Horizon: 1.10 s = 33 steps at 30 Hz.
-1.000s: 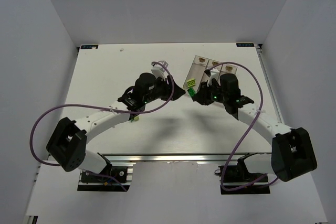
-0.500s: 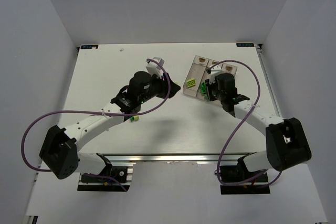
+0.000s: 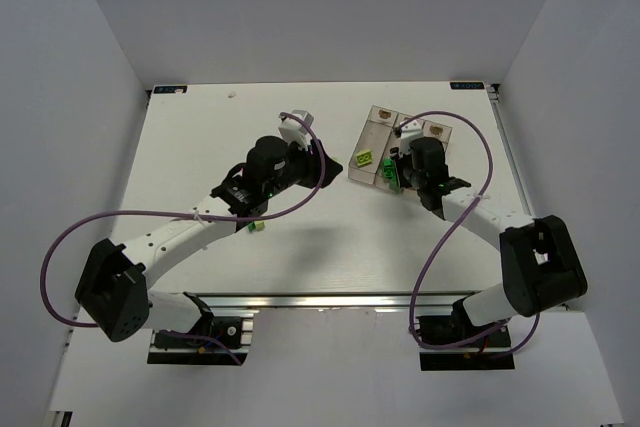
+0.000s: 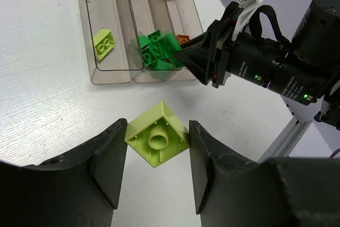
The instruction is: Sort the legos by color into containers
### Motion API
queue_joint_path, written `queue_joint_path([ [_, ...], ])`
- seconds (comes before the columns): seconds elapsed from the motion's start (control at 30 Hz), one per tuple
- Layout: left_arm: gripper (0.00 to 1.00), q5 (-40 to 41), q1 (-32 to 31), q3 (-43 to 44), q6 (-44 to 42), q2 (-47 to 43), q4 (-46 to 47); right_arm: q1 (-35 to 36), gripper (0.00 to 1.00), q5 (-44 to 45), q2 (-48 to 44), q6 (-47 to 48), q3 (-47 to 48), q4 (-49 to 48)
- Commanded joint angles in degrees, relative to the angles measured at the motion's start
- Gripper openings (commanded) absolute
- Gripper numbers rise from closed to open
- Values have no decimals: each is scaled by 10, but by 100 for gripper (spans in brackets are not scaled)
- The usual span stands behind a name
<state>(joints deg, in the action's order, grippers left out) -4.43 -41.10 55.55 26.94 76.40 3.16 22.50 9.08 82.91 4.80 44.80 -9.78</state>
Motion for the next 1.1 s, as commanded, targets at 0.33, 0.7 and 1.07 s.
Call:
queue_joint_path([
  [0.33,7,3,-2,11,-12,-12,-3,-4,64,10,-27,-1,21,-32],
  [0.7,13,-45,-1,3,-41,11,18,-9,54,-289,-301,172,-74,-16],
  [1.07,10,-67,3,99,-44,146,22,-9,0,-267,-382,171,-73,-5],
])
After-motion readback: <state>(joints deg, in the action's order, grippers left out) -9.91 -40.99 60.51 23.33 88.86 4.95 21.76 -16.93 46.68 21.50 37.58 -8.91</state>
